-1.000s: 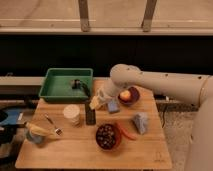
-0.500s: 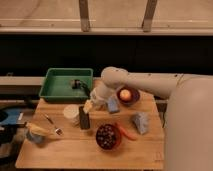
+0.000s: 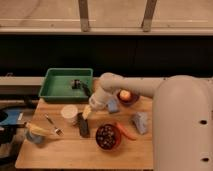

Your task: Place eraser in table surface

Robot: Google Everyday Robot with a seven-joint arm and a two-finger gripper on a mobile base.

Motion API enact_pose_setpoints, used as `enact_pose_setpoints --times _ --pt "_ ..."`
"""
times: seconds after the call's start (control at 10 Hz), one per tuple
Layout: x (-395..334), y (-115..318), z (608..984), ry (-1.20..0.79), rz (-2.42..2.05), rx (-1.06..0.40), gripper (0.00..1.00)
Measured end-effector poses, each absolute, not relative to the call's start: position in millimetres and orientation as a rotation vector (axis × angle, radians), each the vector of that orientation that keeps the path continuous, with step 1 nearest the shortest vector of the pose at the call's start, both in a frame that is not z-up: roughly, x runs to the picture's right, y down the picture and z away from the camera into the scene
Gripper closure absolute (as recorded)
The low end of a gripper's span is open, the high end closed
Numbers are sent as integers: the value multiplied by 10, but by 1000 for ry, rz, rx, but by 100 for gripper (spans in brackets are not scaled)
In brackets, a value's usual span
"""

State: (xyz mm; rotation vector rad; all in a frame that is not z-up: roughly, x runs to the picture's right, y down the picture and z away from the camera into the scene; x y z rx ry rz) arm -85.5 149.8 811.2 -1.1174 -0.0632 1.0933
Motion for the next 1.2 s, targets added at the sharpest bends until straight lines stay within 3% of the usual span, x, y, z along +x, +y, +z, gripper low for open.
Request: enact_pose_setpoints --times 0.3,1.0,1.2 --pt "-836 1667 8204 -37 1108 -1159 98" --pt "-745 1798 8182 -6 1126 -1178 31" --pt "-720 1816 8167 -5 1128 -1179 27"
